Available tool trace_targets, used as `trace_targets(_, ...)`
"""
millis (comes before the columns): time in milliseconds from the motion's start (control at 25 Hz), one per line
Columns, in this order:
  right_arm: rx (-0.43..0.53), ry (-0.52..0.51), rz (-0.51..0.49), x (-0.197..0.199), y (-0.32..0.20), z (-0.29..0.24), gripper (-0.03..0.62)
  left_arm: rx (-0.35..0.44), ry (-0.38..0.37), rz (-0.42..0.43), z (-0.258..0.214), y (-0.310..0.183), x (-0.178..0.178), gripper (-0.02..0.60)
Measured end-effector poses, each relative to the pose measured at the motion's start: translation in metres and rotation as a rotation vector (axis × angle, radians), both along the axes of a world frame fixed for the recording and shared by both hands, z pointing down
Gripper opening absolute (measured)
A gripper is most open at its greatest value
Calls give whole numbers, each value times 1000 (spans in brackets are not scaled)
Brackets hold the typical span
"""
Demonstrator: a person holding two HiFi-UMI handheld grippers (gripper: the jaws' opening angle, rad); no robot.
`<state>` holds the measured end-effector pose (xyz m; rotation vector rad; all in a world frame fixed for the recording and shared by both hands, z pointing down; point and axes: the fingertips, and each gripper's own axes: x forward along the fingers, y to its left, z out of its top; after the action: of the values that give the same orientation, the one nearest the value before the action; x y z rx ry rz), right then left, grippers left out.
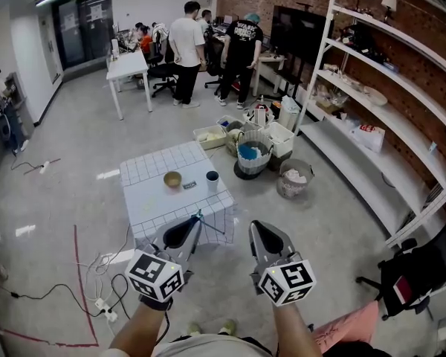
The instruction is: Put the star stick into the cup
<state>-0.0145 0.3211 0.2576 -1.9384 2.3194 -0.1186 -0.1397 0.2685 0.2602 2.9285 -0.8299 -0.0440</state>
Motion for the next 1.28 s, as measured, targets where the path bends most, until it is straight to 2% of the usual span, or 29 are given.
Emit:
trace_targets(800,-7,-36,-2,62,13,20,12,-10,-15,-34,14,7,49,21)
trace_targets(1280,-31,-25,28,78,-28,29,12,-38,-7,-7,31,-41,72,21)
